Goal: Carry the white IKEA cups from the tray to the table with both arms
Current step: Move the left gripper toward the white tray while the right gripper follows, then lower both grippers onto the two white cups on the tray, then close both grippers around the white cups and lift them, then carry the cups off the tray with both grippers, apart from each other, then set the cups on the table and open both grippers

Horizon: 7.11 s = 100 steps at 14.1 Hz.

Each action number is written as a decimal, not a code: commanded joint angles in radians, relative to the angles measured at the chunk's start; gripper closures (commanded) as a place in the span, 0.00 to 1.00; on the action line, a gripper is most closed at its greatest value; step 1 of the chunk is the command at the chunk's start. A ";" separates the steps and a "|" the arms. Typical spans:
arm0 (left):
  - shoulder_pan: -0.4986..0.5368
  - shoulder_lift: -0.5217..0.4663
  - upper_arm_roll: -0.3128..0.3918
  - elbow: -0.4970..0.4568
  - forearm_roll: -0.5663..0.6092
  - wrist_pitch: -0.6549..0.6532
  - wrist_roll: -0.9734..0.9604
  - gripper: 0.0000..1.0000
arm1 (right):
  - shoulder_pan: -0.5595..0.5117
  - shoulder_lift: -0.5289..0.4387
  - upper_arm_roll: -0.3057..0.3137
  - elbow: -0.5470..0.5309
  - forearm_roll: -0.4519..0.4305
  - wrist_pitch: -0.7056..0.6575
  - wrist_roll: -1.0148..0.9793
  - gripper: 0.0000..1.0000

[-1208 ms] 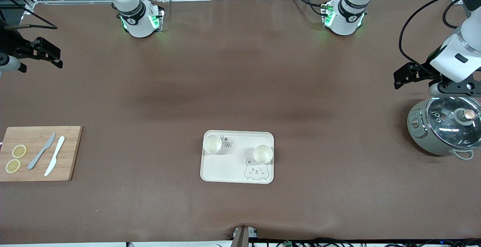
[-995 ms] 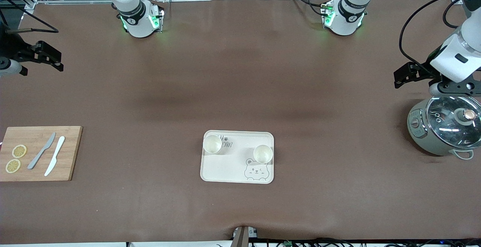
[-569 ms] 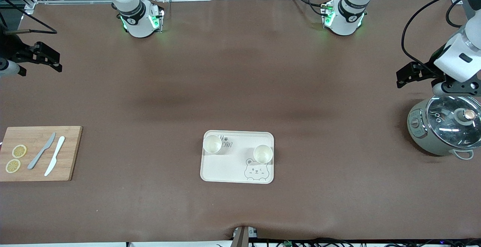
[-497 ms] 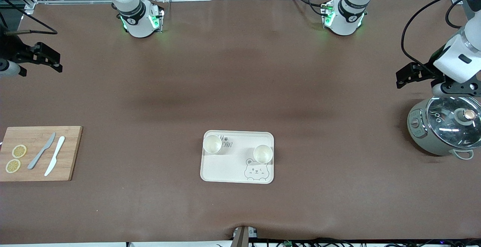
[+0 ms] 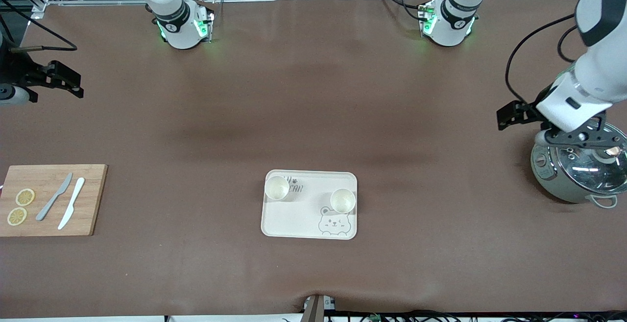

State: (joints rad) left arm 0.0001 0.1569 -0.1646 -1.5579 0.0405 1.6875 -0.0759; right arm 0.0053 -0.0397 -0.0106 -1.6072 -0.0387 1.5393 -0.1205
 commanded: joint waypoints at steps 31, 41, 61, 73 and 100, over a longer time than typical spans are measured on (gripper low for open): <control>-0.479 0.708 0.071 0.251 0.010 0.670 -0.717 0.58 | 0.321 0.477 0.012 0.052 0.183 0.314 0.758 0.00; -0.477 0.692 0.082 0.249 0.022 0.670 -0.716 1.00 | 0.450 0.616 0.011 0.064 0.217 0.525 0.988 0.00; -0.115 0.185 0.074 -0.371 0.050 0.562 -0.444 1.00 | 0.505 0.773 0.011 0.147 0.214 0.720 1.157 1.00; -0.034 0.200 0.071 -0.583 0.048 0.796 -0.374 1.00 | 0.326 0.635 0.008 0.276 0.211 0.273 0.893 1.00; -0.043 0.000 0.024 -0.051 0.042 0.069 -0.328 0.00 | -0.111 0.339 0.005 -0.510 0.072 0.737 0.058 1.00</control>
State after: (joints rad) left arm -0.0486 0.1917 -0.1295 -1.6130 0.0684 1.7995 -0.4161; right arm -0.0910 0.3184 -0.0204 -2.0628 0.0505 2.2296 -0.0595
